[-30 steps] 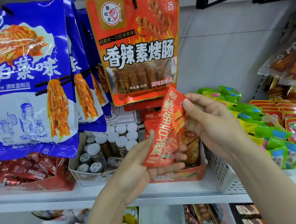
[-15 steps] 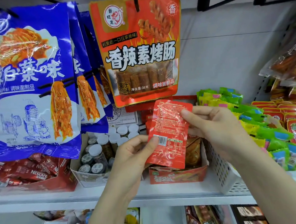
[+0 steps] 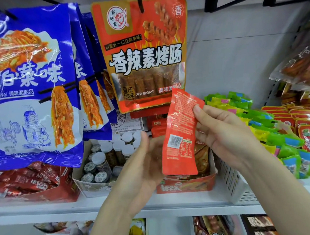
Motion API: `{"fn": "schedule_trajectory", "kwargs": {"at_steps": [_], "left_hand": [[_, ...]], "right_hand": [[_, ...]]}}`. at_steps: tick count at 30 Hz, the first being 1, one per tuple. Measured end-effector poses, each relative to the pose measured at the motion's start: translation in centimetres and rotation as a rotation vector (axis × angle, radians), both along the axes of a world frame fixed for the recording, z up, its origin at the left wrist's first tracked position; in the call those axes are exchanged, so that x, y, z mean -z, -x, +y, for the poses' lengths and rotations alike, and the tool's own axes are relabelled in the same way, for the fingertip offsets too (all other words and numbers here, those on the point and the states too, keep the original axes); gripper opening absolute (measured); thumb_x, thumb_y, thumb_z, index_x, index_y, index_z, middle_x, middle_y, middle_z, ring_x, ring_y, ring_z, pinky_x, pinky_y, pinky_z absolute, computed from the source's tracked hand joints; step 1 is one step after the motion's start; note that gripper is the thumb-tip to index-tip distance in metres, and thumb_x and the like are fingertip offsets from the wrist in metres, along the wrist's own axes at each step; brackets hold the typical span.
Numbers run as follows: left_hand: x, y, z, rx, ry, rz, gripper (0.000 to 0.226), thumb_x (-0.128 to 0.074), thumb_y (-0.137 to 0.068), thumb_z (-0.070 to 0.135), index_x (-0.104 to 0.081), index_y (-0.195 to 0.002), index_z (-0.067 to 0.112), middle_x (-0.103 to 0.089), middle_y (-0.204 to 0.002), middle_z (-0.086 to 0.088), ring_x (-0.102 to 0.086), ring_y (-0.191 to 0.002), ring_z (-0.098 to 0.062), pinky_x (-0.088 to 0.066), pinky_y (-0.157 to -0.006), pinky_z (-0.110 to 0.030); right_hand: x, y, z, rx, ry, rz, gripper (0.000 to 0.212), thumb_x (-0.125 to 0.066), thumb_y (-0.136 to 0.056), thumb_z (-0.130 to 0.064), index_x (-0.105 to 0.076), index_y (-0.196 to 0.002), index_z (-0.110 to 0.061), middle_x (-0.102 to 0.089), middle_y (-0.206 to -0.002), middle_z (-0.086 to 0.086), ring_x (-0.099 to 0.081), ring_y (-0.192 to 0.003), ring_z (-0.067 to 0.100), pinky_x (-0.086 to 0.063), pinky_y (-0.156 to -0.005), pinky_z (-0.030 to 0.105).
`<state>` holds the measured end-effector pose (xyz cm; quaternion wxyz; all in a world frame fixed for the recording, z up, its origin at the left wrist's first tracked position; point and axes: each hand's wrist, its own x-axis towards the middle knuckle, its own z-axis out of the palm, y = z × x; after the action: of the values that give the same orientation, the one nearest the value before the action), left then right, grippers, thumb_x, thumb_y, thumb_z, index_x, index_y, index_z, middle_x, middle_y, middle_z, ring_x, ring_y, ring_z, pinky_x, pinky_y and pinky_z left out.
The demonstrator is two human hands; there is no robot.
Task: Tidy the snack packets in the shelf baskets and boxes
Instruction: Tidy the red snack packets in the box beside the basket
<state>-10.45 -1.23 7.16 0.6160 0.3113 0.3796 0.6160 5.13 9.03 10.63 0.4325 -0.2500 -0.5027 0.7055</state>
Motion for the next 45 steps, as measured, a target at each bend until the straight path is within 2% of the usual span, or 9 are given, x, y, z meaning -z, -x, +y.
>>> {"fn": "schedule_trajectory", "kwargs": {"at_steps": [3, 8, 13, 17, 23, 29, 33, 40, 45], "left_hand": [[0.0, -0.8, 0.1, 0.145, -0.048, -0.073, 0.042, -0.060, -0.093, 0.043, -0.070, -0.118, 0.010, -0.066, -0.122, -0.022, -0.065, -0.112, -0.036, -0.056, -0.090, -0.044], [0.0, -0.7, 0.6, 0.059, -0.022, -0.197, 0.057, -0.091, -0.060, 0.023, -0.072, -0.110, 0.001, -0.069, -0.082, -0.009, -0.066, -0.066, -0.013, -0.057, -0.059, -0.022], [0.7, 0.2, 1.1, -0.369, 0.039, 0.141, 0.019, -0.074, -0.064, 0.021, -0.076, -0.081, 0.014, -0.075, -0.082, -0.005, -0.070, -0.070, -0.011, -0.057, -0.056, -0.022], [1.2, 0.5, 0.9, -0.493, -0.023, 0.310, 0.023, -0.075, -0.063, 0.025, -0.072, -0.082, 0.015, -0.074, -0.077, 0.001, -0.071, -0.072, -0.011, -0.054, -0.058, -0.019], [1.7, 0.8, 0.8, -0.504, -0.107, 0.515, 0.017, -0.073, -0.065, 0.040, -0.073, -0.076, 0.026, -0.075, -0.079, 0.001, -0.071, -0.075, -0.010, -0.055, -0.062, -0.020], [2.5, 1.6, 0.6, -0.444, -0.167, 1.109, 0.033, -0.046, -0.089, 0.053, -0.068, -0.080, 0.030, -0.067, -0.071, 0.024, -0.057, -0.057, 0.003, -0.040, -0.054, -0.012], [3.2, 1.6, 0.5, -0.262, -0.160, 1.409, 0.044, -0.047, -0.099, 0.043, -0.039, -0.057, 0.031, -0.051, -0.059, 0.023, -0.044, -0.052, -0.005, -0.023, -0.050, -0.021], [3.2, 2.1, 0.3, -0.177, -0.147, 1.399, 0.036, -0.057, -0.095, 0.040, -0.063, -0.066, 0.019, -0.053, -0.053, 0.007, -0.046, -0.048, -0.011, -0.035, -0.051, -0.028], [3.1, 2.3, -0.1, -0.172, -0.131, 1.327, 0.016, -0.066, -0.090, 0.037, -0.074, -0.079, 0.029, -0.067, -0.065, 0.013, -0.063, -0.059, -0.010, -0.051, -0.062, -0.035]], "right_hand": [[0.0, 0.4, -0.2, -0.052, -0.043, 0.033, 0.024, -0.063, -0.085, -0.028, -0.074, -0.098, -0.012, -0.072, -0.092, 0.006, -0.066, -0.076, 0.013, -0.055, -0.070, 0.024], [0.1, 0.7, -0.2, -0.041, -0.068, -0.039, 0.025, -0.069, -0.077, -0.034, -0.077, -0.092, -0.016, -0.073, -0.095, 0.006, -0.065, -0.077, 0.009, -0.056, -0.075, 0.024], [-0.7, -0.7, 0.7, -0.106, 0.054, -0.075, 0.049, -0.050, -0.083, -0.056, -0.080, -0.089, -0.017, -0.075, -0.100, 0.009, -0.073, -0.088, 0.018, -0.058, -0.067, 0.027], [-0.5, -0.9, 0.5, 0.014, -0.213, -0.290, 0.030, -0.068, -0.077, -0.039, -0.078, -0.087, -0.013, -0.076, -0.083, 0.004, -0.068, -0.072, 0.008, -0.056, -0.063, 0.019], [-0.4, -0.6, 0.5, 0.256, -0.411, -0.367, 0.010, -0.071, -0.084, -0.013, -0.075, -0.077, -0.020, -0.073, -0.067, 0.002, -0.061, -0.057, 0.007, -0.052, -0.054, 0.016], [-0.4, -2.3, 1.8, 0.548, -0.619, -0.438, 0.019, -0.073, -0.085, -0.016, -0.072, -0.081, -0.034, -0.070, -0.068, -0.025, -0.063, -0.052, -0.005, -0.048, -0.053, 0.008], [0.8, -2.0, 1.8, 0.539, -0.680, -0.561, 0.017, -0.075, -0.083, -0.021, -0.072, -0.091, -0.035, -0.063, -0.066, -0.038, -0.064, -0.051, -0.007, -0.048, -0.052, 0.006], [4.0, 0.5, 0.5, 0.429, -0.869, -0.717, 0.012, -0.079, -0.078, -0.024, -0.080, -0.091, -0.025, -0.072, -0.087, -0.021, -0.055, -0.077, -0.028, -0.039, -0.075, -0.004], [6.3, 0.6, 0.5, 0.295, -0.874, -0.812, 0.013, -0.078, -0.080, -0.021, -0.079, -0.093, -0.024, -0.074, -0.094, -0.014, -0.060, -0.089, -0.015, -0.040, -0.081, -0.003]]}}
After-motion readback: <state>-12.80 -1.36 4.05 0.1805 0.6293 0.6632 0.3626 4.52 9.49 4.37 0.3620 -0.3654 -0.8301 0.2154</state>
